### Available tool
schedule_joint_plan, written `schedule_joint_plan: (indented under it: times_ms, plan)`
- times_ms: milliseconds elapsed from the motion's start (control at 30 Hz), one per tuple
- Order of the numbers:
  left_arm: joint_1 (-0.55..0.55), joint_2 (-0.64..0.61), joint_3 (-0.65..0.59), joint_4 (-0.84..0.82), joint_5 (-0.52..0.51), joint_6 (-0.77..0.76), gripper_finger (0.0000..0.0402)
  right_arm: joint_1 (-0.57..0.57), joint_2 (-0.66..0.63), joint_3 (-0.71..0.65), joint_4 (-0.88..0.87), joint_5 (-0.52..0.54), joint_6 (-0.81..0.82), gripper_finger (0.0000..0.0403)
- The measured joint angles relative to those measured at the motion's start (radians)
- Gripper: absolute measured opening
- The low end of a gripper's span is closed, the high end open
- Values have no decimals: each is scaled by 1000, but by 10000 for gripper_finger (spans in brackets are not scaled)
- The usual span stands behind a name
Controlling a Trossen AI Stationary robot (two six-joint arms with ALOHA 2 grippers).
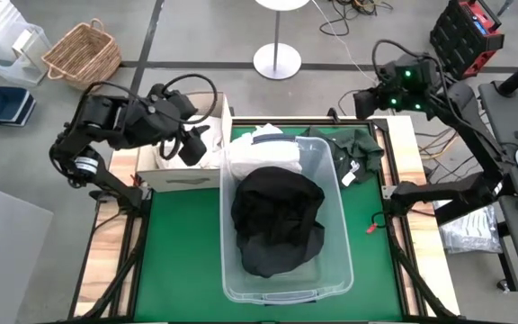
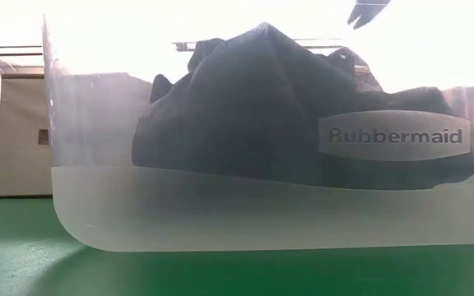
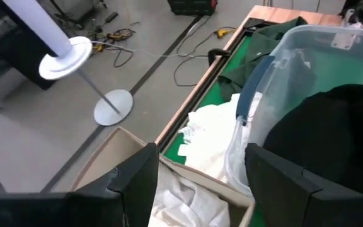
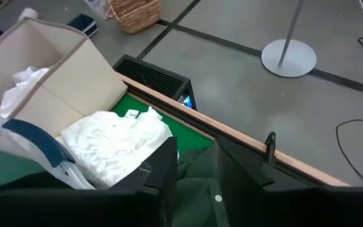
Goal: Sort clothes
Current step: Put the white dress into the white laundry organizer
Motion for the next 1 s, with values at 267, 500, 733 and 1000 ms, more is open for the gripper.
schedule_joint_plan:
  times_ms: [267, 500, 733, 1000]
  plan:
    - [135, 46, -19, 234, 206, 12, 158, 0, -7, -26, -4, -4, 28, 56]
    - [336, 126, -19, 234, 493, 147, 100, 0, 17, -29, -12, -68, 46, 43]
    - [461, 169, -20, 173, 662, 459, 86, 27, 15, -32, -17, -85, 68, 48]
    - [580, 213, -25, 172, 786, 696, 86, 58, 13, -32, -18, -84, 73, 44]
